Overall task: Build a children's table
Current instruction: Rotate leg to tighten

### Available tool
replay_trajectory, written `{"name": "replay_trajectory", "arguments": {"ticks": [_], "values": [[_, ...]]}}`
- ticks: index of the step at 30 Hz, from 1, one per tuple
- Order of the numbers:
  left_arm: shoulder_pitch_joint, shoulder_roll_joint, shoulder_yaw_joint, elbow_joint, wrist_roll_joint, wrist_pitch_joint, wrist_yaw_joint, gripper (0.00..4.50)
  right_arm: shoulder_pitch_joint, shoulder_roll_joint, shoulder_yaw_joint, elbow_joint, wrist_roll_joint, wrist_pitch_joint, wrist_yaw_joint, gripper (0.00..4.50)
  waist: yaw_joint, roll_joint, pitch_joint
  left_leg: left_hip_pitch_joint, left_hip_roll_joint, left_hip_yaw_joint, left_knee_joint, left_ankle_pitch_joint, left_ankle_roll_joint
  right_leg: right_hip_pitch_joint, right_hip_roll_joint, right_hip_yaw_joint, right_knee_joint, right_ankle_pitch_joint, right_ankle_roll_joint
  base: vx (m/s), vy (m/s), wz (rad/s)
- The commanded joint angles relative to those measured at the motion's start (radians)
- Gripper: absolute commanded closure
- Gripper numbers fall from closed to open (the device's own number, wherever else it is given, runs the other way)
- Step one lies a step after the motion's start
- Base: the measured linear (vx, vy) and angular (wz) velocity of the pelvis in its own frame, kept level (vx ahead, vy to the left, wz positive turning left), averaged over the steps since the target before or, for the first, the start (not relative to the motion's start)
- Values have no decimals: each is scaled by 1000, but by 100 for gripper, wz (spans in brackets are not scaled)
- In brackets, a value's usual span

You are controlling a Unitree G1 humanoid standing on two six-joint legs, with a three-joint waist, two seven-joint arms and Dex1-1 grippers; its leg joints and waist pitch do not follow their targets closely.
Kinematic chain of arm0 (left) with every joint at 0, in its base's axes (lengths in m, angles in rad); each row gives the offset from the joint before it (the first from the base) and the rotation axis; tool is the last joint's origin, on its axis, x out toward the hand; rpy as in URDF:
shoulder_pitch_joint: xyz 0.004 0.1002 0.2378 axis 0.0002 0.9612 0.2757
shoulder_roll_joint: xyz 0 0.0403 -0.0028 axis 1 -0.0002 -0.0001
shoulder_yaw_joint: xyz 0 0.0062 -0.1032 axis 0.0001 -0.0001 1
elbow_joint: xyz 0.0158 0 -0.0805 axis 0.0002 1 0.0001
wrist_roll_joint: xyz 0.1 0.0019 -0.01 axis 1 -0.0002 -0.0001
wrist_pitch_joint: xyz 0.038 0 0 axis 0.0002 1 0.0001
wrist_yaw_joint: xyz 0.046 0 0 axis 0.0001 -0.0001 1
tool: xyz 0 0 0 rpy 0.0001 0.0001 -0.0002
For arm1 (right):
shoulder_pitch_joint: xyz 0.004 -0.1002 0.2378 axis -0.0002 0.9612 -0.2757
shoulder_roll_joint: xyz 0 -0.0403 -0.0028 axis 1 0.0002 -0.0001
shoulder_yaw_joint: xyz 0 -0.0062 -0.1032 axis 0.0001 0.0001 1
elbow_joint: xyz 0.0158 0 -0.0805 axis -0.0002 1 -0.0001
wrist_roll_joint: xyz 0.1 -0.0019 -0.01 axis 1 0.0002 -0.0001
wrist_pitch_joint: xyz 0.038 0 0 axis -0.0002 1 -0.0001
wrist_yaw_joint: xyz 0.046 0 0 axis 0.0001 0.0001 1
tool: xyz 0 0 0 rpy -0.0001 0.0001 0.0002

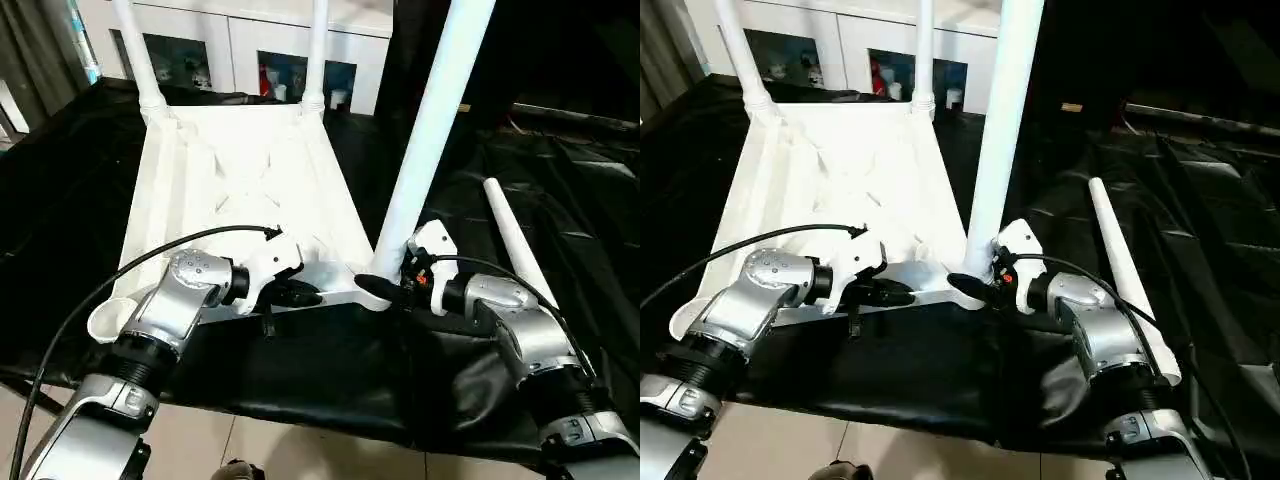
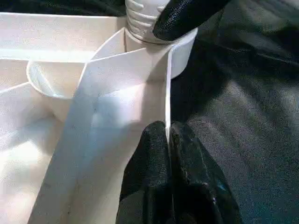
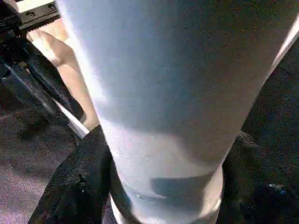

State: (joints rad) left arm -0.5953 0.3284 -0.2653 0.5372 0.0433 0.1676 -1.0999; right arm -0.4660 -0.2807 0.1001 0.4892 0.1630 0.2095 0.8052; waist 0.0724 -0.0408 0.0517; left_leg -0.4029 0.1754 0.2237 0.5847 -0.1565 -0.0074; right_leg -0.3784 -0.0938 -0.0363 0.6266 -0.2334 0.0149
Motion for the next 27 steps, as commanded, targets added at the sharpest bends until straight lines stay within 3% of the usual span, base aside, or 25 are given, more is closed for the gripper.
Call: {"name": "replay_trajectory", "arguments": {"ticks": [1, 4, 6, 7, 9, 11, 12, 13, 14, 15, 17, 19, 23, 24, 27], "values": [[-11, -72, 21, 72, 1, 28, 133, 450, -3, 35, -45, 69, -20, 53, -161, 178, -4, -8, -60, 41, 63, -32, -64, -162, 31, 17, -58, 38, -69, -32, -254, 0, 0, 0], [-55, -141, 37, 127, 13, 58, 248, 450, -24, 96, -82, 134, -51, 50, -357, 178, -10, -8, -55, 45, 63, -37, -70, -272, -35, 10, -66, 39, -87, -204, -228, 0, 0, 0], [-68, -163, 37, 139, 16, 69, 276, 450, -35, 116, -92, 156, -61, 51, -421, 178, -13, -7, -56, 48, 64, -41, -73, -314, -58, 7, -67, 39, -94, -265, -204, 0, 0, 0], [-85, -192, 39, 155, 23, 83, 321, 450, -50, 143, -105, 180, -64, 56, -489, 178, -13, -8, -56, 48, 64, -43, -74, -318, -60, 9, -69, 38, -94, -270, -197, 0, 0, 0], [-119, -245, 43, 188, 32, 97, 397, 450, -82, 193, -132, 220, -56, 57, -593, 178, -17, -5, -56, 55, 63, -42, -75, -337, -73, -1, -65, 40, -97, -269, -187, 0, 0, 0], [-128, -259, 38, 197, 37, 97, 411, 450, -93, 210, -135, 232, -53, 57, -615, 178, -14, -7, -59, 50, 62, -42, -75, -320, -65, 6, -65, 40, -95, -229, -180, 0, 0, 0], [-130, -265, 27, 199, 45, 92, 410, 450, -101, 222, -129, 241, -55, 49, -623, 178, -14, -1, -62, 48, 62, -41, -75, -290, -56, 9, -61, 38, -90, -163, -180, 0, 0, 0], [-130, -265, 25, 199, 45, 91, 410, 450, -102, 223, -128, 242, -55, 48, -623, 178, -13, -2, -63, 47, 62, -41, -75, -270, -49, 11, -60, 37, -86, -126, -183, 0, 0, 0], [-132, -269, 20, 204, 51, 86, 410, 450, -106, 232, -127, 246, -60, 42, -629, 178, -10, -4, -64, 41, 59, -38, -70, -210, -19, 19, -61, 36, -79, -42, -196, 0, 0, 0], [-132, -270, 19, 207, 54, 79, 408, 450, -108, 237, -124, 247, -62, 31, -623, 178, -10, -4, -64, 40, 59, -37, -69, -204, -11, 20, -62, 36, -79, -35, -200, 0, 0, 0], [-126, -260, 21, 202, 55, 73, 395, 450, -106, 240, -117, 233, -58, -5, -574, 178, -8, -7, -63, 39, 59, -37, -68, -212, 0, 22, -66, 36, -84, -67, -202, 0, 0, 0], [-123, -251, 20, 201, 54, 67, 387, 450, -103, 234, -106, 225, -58, -34, -538, 108, -8, -5, -61, 40, 62, -39, -71, -227, -5, 21, -64, 36, -86, -108, -198, 0, 0, 0], [-105, -211, 15, 191, 50, 17, 332, 450, -86, 192, -70, 189, -53, -84, -400, 81, -10, -9, -59, 35, 62, -42, -73, -246, -1, 24, -65, 35, -89, -127, -190, 0, 0, 0], [-87, -175, 11, 177, 46, 1, 280, 450, -66, 138, -34, 157, -55, -85, -292, 68, -12, -12, -59, 32, 62, -43, -73, -248, 1, 27, -65, 34, -91, -141, -186, 0, 0, 0], [-48, -111, -4, 133, 31, -35, 165, 450, -34, 57, -16, 105, -34, -75, -154, 61, -14, -11, -59, 31, 64, -43, -71, -250, 12, 25, -67, 36, -91, -157, -187, 0, 0, 0]]}}
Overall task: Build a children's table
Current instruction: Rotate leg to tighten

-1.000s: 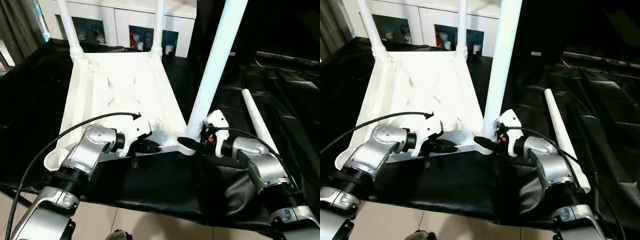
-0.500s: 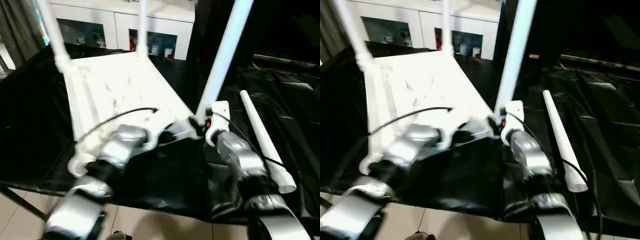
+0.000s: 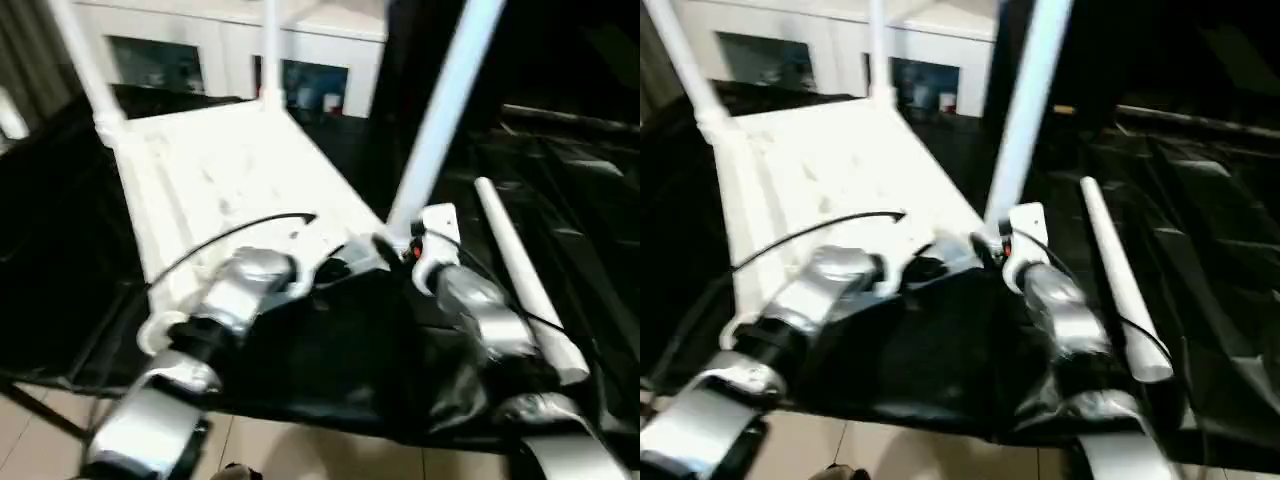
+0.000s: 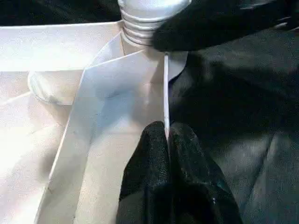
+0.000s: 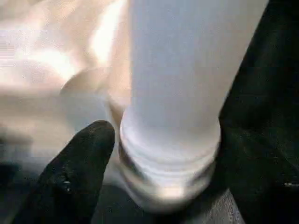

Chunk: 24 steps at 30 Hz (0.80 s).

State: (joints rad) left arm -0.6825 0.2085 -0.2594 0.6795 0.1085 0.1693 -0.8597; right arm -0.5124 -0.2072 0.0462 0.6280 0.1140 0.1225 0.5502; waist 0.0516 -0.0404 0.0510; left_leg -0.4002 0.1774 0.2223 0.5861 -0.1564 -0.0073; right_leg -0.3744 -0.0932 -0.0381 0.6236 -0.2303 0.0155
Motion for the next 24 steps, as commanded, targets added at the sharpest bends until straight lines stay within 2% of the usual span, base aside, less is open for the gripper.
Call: {"name": "replay_trajectory", "arguments": {"ticks": [1, 2, 3, 6, 9, 10, 11, 12, 14, 15, 20, 24], "values": [[51, 25, -12, -25, -44, -48, -111, 450, 20, -35, 37, -47, 24, 14, 134, 61, 5, -13, -58, 26, 64, -41, -72, -238, 19, 22, -67, 37, -86, -146, -196, 0, 0, 0], [57, 32, -12, -34, -49, -49, -127, 450, 23, -43, 37, -52, 27, 13, 148, 61, 6, -10, -62, 30, 64, -39, -68, -221, 24, 20, -65, 37, -80, -114, -209, 0, 0, 0], [65, 41, -13, -47, -58, -50, -150, 450, 28, -54, 37, -59, 31, 13, 168, 61, 7, -8, -60, 32, 64, -38, -69, -215, 27, 17, -63, 37, -79, -100, -217, 0, 0, 0], [95, 86, -22, -94, -86, -57, -245, 450, 42, -93, 36, -87, 46, 16, 242, 61, 11, -7, -62, 31, 65, -35, -65, -176, 47, 18, -60, 36, -69, -25, -244, 0, 0, 0], [109, 113, -25, -113, -100, -59, -290, 450, 49, -109, 34, -105, 63, 22, 292, 61, 11, -7, -60, 35, 65, -33, -66, -198, 44, 14, -61, 37, -72, -48, -256, 0, 0, 0], [109, 113, -25, -113, -100, -59, -290, 450, 49, -109, 34, -105, 63, 22, 292, 61, 12, -7, -59, 35, 66, -34, -68, -210, 36, 14, -62, 37, -73, -70, -254, 0, 0, 0], [118, 125, -21, -125, -108, -58, -309, 450, 58, -121, 48, -121, 72, 29, 336, 88, 13, -9, -58, 36, 66, -34, -69, -224, 31, 15, -62, 37, -74, -91, -250, 0, 0, 0], [120, 128, -20, -128, -110, -57, -314, 450, 61, -123, 51, -124, 74, 31, 346, 96, 14, -8, -58, 36, 67, -34, -70, -226, 28, 15, -63, 37, -75, -98, -247, 0, 0, 0], [122, 133, -18, -131, -111, -57, -319, 450, 63, -124, 56, -126, 76, 33, 363, 96, 12, -8, -58, 36, 67, -35, -71, -232, 19, 13, -63, 37, -75, -106, -244, 0, 0, 0], [127, 137, -15, -140, -111, -54, -323, 450, 65, -124, 61, -128, 78, 36, 374, 106, 11, -11, -58, 36, 67, -34, -71, -231, 17, 12, -62, 37, -74, -105, -243, 0, 0, 0], [130, 140, -12, -145, -113, -49, -329, 450, 65, -121, 66, -122, 78, 36, 390, 149, 14, -11, -60, 35, 64, -32, -66, -191, 31, 15, -63, 37, -69, -58, -250, 0, 0, 0], [129, 140, -9, -142, -110, -44, -320, 450, 68, -115, 65, -123, 75, 48, 387, 175, 13, -13, -60, 34, 64, -32, -65, -189, 36, 15, -63, 37, -70, -66, -250, 0, 0, 0]]}}
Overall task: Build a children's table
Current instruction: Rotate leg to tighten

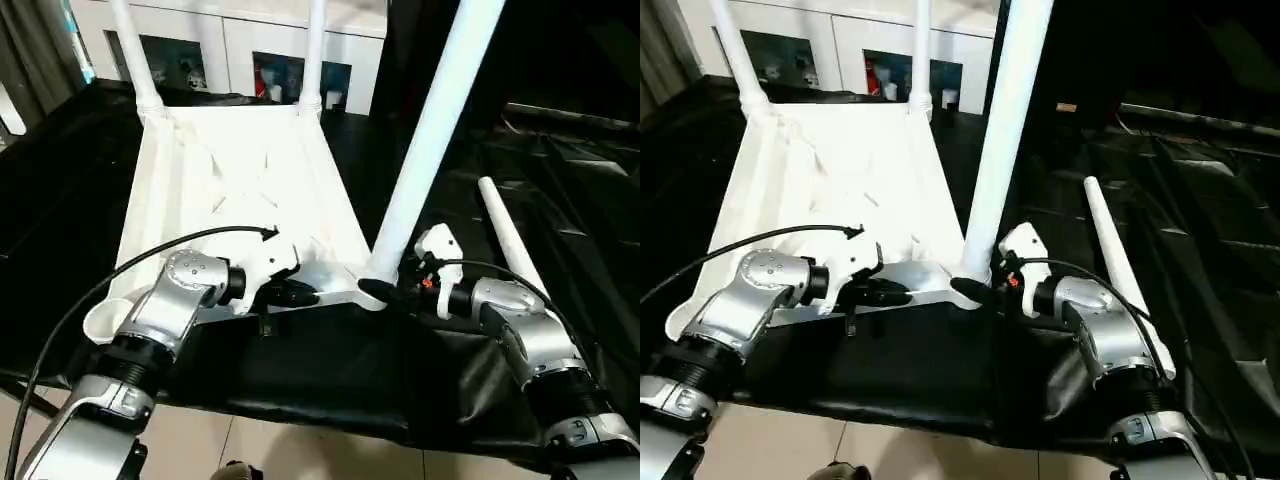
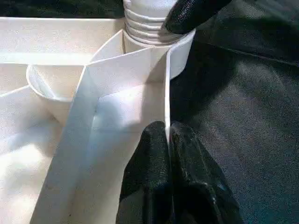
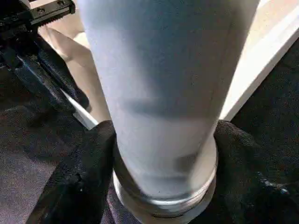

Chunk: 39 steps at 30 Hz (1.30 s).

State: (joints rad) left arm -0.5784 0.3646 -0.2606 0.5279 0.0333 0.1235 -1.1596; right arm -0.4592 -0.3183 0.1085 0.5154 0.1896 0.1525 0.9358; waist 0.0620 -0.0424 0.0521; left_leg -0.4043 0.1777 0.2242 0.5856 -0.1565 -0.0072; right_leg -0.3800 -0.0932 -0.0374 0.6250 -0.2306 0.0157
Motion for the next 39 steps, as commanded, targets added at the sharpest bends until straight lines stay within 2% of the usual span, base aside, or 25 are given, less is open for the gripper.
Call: {"name": "replay_trajectory", "arguments": {"ticks": [1, 3, 4, 5, 6, 7, 8, 9, 11, 12, 13, 14, 16, 17, 20, 21, 24, 26, 32, 33, 37, 39], "values": [[22, -22, -6, 14, -32, 8, -3, 450, 16, 2, -1, -5, -4, 25, -17, 177, 3, -11, -61, 39, 64, -34, -65, -188, 35, 20, -63, 36, -71, -69, -250, 0, 0, 0], [14, -37, -1, 26, -21, 23, 38, 450, 10, 15, -8, 17, -20, 32, -75, 177, 3, -10, -60, 39, 64, -35, -66, -190, 32, 20, -62, 36, -71, -74, -251, 0, 0, 0], [12, -43, 0, 30, -17, 29, 54, 450, 8, 19, -10, 27, -27, 33, -98, 178, 1, -9, -58, 40, 64, -35, -68, -215, 17, 16, -63, 37, -75, -110, -247, 0, 0, 0], [-1, -75, 3, 48, 0, 44, 118, 450, -9, 56, -33, 81, -59, 41, -244, 178, -1, -14, -57, 41, 65, -35, -69, -225, 9, 14, -63, 37, -77, -129, -244, 0, 0, 0], [-12, -99, 6, 59, 7, 59, 158, 450, -17, 81, -51, 106, -68, 49, -325, 179, -4, -12, -54, 42, 64, -36, -73, -256, -12, 11, -65, 39, -82, -182, -236, 0, 0, 0], [-12, -99, 6, 59, 7, 59, 158, 450, -17, 81, -51, 106, -68, 49, -325, 180, -9, -12, -54, 41, 65, -41, -76, -284, -35, 12, -68, 38, -85, -234, -222, 0, 0, 0], [-31, -135, 8, 76, 18, 88, 215, 450, -27, 119, -80, 132, -67, 70, -426, 180, -11, -14, -54, 40, 64, -43, -78, -303, -48, 12, -68, 38, -88, -269, -205, 0, 0, 0], [-31, -135, 8, 76, 18, 88, 215, 450, -27, 119, -80, 132, -67, 70, -426, 181, -11, -14, -54, 40, 64, -43, -78, -303, -48, 12, -68, 38, -88, -269, -205, 0, 0, 0], [-72, -203, 9, 125, 41, 101, 319, 450, -52, 176, -120, 168, -59, 92, -560, 181, -13, -13, -54, 48, 64, -45, -79, -355, -71, 1, -69, 41, -99, -320, -180, 0, 0, 0], [-81, -221, 8, 136, 44, 103, 341, 450, -62, 191, -130, 178, -53, 97, -591, 181, -13, -13, -55, 50, 64, -46, -79, -358, -74, 1, -69, 40, -99, -320, -177, 0, 0, 0], [-89, -236, 7, 145, 46, 105, 358, 450, -70, 204, -139, 187, -48, 101, -616, 181, -12, -9, -57, 51, 64, -46, -79, -358, -76, 1, -69, 40, -97, -308, -176, 0, 0, 0], [-89, -236, 7, 145, 46, 105, 358, 450, -70, 204, -139, 187, -48, 101, -616, 181, -11, -11, -59, 49, 63, -44, -79, -343, -70, 3, -65, 40, -95, -255, -176, 0, 0, 0], [-111, -270, -4, 163, 53, 104, 376, 450, -101, 231, -128, 216, -67, 83, -666, 181, -9, -6, -61, 47, 60, -41, -77, -307, -58, 5, -63, 40, -90, -182, -183, 0, 0, 0], [-115, -277, -7, 165, 57, 100, 374, 450, -111, 239, -124, 221, -73, 74, -672, 181, -9, -8, -63, 45, 60, -41, -77, -293, -53, 8, -62, 39, -87, -162, -186, 0, 0, 0], [-115, -271, -8, 163, 60, 93, 366, 450, -117, 239, -111, 214, -83, 54, -654, 181, -4, -10, -65, 38, 57, -37, -70, -223, -11, 17, -62, 38, -80, -70, -202, 0, 0, 0], [-115, -271, -8, 163, 60, 93, 366, 450, -117, 239, -111, 214, -83, 54, -654, 125, -3, -9, -65, 38, 58, -37, -70, -220, -7, 17, -62, 37, -80, -69, -204, 0, 0, 0], [-104, -248, -5, 155, 59, 83, 340, 450, -110, 231, -118, 191, -60, 49, -593, 105, -2, -10, -62, 40, 61, -38, -72, -247, -5, 16, -63, 37, -86, -120, -204, 0, 0, 0], [-91, -227, -8, 145, 53, 69, 310, 450, -106, 216, -110, 176, -48, 48, -540, 76, -1, -10, -62, 40, 61, -39, -73, -256, -9, 17, -63, 37, -87, -137, -201, 0, 0, 0], [-22, -139, -10, 61, -5, 22, 130, 450, -64, 102, -58, 90, -36, 44, -308, 76, 0, -9, -60, 37, 64, -39, -74, -257, 0, 19, -64, 37, -85, -128, -206, 0, 0, 0], [2, -103, -15, 26, -24, 25, 61, 450, -49, 64, -50, 67, -34, 38, -243, 76, 2, -7, -59, 38, 65, -38, -73, -262, 1, 17, -64, 38, -84, -137, -210, 0, 0, 0], [23, -56, -15, -2, -45, 28, -13, 450, -34, 21, -48, 46, -29, 30, -158, 76, 0, -3, -60, 39, 65, -38, -75, -250, 0, 15, -61, 38, -80, -111, -225, 0, 0, 0], [29, -40, -6, -11, -55, 41, -36, 450, -23, -4, -38, 28, -14, 47, -96, 76, 0, -5, -59, 40, 65, -36, -74, -251, 1, 16, -61, 38, -79, -108, -232, 0, 0, 0]]}}
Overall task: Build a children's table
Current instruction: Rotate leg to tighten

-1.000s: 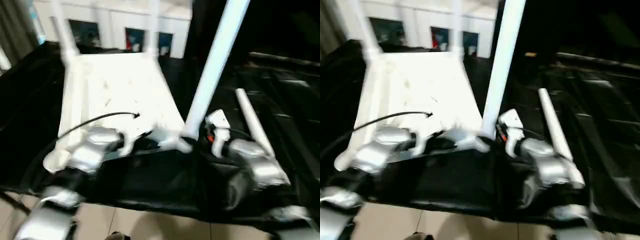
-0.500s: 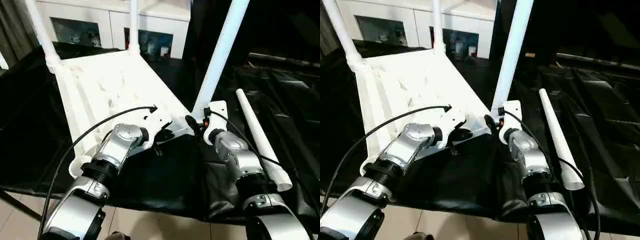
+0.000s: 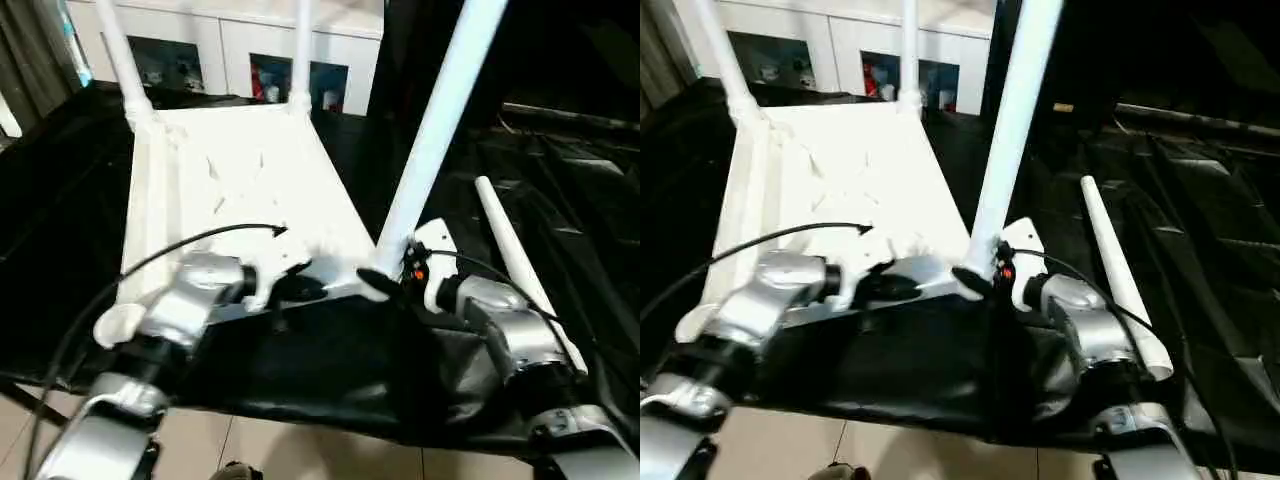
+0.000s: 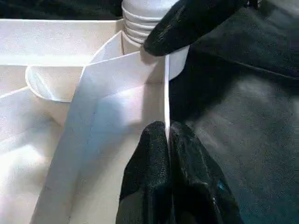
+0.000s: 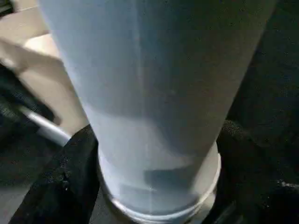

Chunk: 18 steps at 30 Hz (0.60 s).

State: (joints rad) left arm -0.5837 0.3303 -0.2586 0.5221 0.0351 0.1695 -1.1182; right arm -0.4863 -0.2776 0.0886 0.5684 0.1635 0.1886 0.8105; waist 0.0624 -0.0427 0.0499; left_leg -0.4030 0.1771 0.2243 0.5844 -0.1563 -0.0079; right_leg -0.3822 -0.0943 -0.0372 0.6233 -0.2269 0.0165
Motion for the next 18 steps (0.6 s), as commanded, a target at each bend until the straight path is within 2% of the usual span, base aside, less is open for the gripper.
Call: {"name": "replay_trajectory", "arguments": {"ticks": [1, 3, 4, 7, 8, 15, 18], "values": [[35, -5, -8, -5, -56, -5, -78, 450, 4, -45, -19, -25, 12, 11, 29, 76, 2, -5, -58, 39, 66, -36, -71, -243, 6, 19, -61, 38, -77, -103, -234, 0, 0, 0], [38, 4, -3, -7, -59, -2, -88, 450, 10, -62, -7, -34, 21, 21, 69, 76, 2, -6, -57, 39, 65, -35, -71, -238, 10, 18, -61, 38, -77, -104, -238, 0, 0, 0], [39, 7, -2, -8, -60, -2, -91, 450, 11, -65, -5, -36, 24, 22, 77, 102, 2, -7, -57, 39, 65, -35, -71, -240, 10, 18, -61, 38, -77, -109, -239, 0, 0, 0], [38, 9, 1, -3, -59, -6, -87, 450, 7, -61, -6, -31, 25, 17, 87, 116, 2, -5, -57, 40, 66, -37, -72, -252, 1, 17, -62, 38, -78, -131, -238, 0, 0, 0], [37, 8, 0, -2, -59, -7, -86, 450, 7, -60, -6, -29, 25, 15, 89, 143, 1, -7, -57, 39, 66, -36, -72, -246, 0, 17, -61, 38, -77, -123, -239, 0, 0, 0], [36, 2, -2, -7, -60, -2, -77, 450, 12, -46, -4, -24, 24, 9, 89, 173, 2, -8, -58, 39, 65, -36, -69, -231, 8, 19, -62, 37, -76, -115, -241, 0, 0, 0], [25, -20, -1, 18, -32, -1, -8, 450, 7, -19, -18, 14, -1, -16, -14, 175, 1, -9, -57, 39, 65, -36, -71, -235, 3, 16, -62, 38, -76, -122, -241, 0, 0, 0]]}}
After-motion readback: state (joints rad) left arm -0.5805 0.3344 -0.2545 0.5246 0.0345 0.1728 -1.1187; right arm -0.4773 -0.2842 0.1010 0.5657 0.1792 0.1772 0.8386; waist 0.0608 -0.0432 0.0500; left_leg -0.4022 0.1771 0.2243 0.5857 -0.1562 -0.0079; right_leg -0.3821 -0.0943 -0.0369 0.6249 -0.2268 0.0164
